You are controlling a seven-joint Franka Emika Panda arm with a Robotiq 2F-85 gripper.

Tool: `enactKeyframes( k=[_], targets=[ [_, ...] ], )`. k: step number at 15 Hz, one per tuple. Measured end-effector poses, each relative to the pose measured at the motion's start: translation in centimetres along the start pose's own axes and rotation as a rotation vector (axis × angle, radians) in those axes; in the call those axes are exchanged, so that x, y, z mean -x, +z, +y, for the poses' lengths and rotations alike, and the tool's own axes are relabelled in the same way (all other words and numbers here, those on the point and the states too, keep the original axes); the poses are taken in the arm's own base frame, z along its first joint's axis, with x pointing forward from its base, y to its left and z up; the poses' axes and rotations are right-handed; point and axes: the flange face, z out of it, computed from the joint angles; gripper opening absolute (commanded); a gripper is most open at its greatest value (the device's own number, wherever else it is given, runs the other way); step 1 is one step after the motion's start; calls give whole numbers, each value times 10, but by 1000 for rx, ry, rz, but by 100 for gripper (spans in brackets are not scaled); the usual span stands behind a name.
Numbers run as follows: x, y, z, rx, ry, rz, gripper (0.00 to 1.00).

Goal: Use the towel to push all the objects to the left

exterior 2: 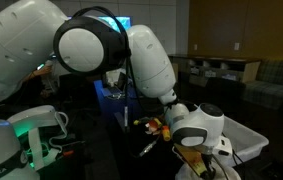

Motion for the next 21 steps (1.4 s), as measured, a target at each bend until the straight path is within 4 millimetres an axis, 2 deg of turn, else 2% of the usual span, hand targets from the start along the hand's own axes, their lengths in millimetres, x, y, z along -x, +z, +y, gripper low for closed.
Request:
enactKeyframes(
  k=[5, 9, 15, 21],
  targets=[
    [1, 9, -55, -93, -66, -12, 3],
    [3, 17, -112, -152, -110, -15, 3],
    [14, 34, -220, -203, -214, -9, 3],
    [35, 42, -334, -258, -294, -2, 3]
  ],
)
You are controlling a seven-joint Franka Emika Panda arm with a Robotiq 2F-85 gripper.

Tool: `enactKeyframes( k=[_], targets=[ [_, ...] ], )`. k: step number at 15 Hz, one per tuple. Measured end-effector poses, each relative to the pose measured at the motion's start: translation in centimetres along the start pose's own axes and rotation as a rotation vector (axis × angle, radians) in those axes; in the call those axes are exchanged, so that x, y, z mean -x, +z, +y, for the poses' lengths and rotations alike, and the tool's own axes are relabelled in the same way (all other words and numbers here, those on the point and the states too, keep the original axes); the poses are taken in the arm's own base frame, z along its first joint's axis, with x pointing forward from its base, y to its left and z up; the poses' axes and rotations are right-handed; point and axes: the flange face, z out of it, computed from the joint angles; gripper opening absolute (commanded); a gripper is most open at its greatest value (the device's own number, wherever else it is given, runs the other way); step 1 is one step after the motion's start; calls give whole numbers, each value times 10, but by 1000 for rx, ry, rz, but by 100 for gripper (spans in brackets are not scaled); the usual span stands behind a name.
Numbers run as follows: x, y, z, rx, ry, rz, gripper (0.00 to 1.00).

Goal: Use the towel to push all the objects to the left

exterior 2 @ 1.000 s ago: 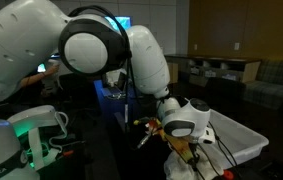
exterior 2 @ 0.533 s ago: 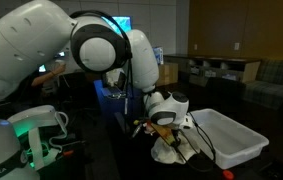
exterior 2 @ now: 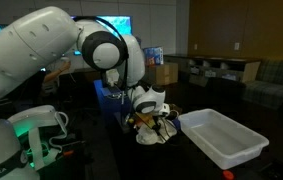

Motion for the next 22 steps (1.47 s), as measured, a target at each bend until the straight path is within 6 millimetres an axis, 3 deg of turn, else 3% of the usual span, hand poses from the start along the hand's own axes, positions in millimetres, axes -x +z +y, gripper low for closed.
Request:
enactKeyframes(
  k=[6, 9, 11, 13, 16, 22],
  targets=[
    [-9, 14, -89, -59, -67, 23, 3],
    [-16, 3, -112, -96, -86, 40, 3],
    [-19, -13, -116, -115, -92, 55, 3],
    [-18, -35, -108, -128, -100, 67, 3],
    [-1, -77, -82, -170, -122, 53, 3],
    [68, -151, 12, -210, -110, -2, 3]
  ],
)
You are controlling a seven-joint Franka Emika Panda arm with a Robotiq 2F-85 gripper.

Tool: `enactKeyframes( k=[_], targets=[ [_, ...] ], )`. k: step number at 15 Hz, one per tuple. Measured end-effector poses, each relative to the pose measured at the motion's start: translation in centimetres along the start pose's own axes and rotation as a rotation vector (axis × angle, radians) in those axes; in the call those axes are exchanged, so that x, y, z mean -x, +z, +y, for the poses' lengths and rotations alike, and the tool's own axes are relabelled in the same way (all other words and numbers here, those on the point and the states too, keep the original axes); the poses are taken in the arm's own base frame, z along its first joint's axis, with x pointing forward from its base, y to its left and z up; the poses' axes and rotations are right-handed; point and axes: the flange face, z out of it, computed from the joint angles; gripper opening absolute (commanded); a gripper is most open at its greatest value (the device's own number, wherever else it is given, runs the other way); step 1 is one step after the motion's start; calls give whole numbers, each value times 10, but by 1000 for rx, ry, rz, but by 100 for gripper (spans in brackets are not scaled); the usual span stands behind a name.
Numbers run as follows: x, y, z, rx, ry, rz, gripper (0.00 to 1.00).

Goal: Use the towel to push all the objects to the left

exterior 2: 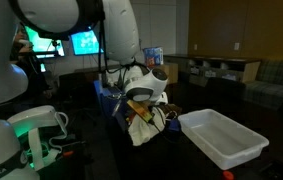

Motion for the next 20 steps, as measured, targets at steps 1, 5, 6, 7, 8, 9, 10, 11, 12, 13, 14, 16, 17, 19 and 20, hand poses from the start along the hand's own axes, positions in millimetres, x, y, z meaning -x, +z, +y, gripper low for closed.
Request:
enactKeyframes(
  k=[1, 5, 6, 7, 8, 9, 10, 11, 12, 13, 14, 16, 17, 19, 20],
  targets=[
    [17, -13, 16, 8, 20, 1, 3],
    [84, -66, 80, 50, 141, 8, 3],
    [98, -80, 96, 70, 178, 18, 3],
    [111, -92, 113, 93, 216, 28, 3],
    [122, -102, 129, 117, 250, 36, 3],
    [131, -112, 145, 150, 284, 49, 3],
    [139, -121, 161, 185, 316, 62, 3],
    [144, -130, 179, 225, 351, 76, 3],
    [147, -138, 196, 272, 383, 89, 3],
    [147, -145, 213, 320, 412, 101, 3],
    [145, -149, 228, 369, 434, 109, 3],
    [130, -150, 255, 457, 465, 115, 3],
    [120, -147, 266, 493, 477, 116, 3],
    [97, -136, 286, 543, 495, 119, 3],
    [86, -129, 295, 562, 501, 123, 3]
  ],
)
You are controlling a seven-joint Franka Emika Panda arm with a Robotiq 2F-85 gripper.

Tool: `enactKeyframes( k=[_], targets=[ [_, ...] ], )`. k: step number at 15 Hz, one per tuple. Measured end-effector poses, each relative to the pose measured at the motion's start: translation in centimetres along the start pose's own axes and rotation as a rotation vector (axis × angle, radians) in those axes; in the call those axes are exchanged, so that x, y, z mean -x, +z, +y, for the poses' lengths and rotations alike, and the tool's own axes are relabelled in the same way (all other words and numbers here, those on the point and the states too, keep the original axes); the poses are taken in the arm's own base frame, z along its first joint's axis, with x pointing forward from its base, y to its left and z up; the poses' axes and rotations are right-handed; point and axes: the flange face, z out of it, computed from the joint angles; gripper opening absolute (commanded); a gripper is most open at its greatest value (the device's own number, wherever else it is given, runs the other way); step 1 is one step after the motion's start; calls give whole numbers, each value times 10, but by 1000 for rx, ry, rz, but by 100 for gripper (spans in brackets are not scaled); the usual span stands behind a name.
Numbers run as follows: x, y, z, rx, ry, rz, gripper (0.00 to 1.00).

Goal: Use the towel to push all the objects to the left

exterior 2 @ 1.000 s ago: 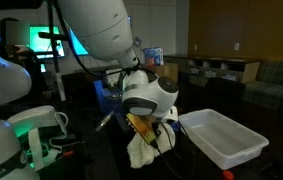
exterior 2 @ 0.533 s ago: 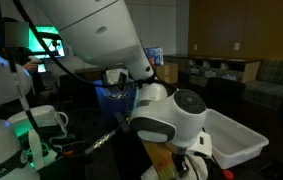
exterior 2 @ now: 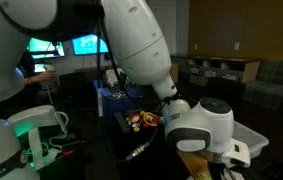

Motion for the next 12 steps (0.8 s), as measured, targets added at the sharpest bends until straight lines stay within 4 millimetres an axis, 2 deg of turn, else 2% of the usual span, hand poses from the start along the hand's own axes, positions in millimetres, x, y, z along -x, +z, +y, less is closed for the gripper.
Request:
enactKeyframes(
  k=[3, 6, 9, 12],
  targets=[
    [-28, 31, -6, 38, 15, 20, 3],
    [-48, 55, 2, 69, 39, 34, 3],
    [-66, 66, 23, 94, 82, 45, 3],
    [-83, 68, 43, 108, 130, 51, 3]
  ],
)
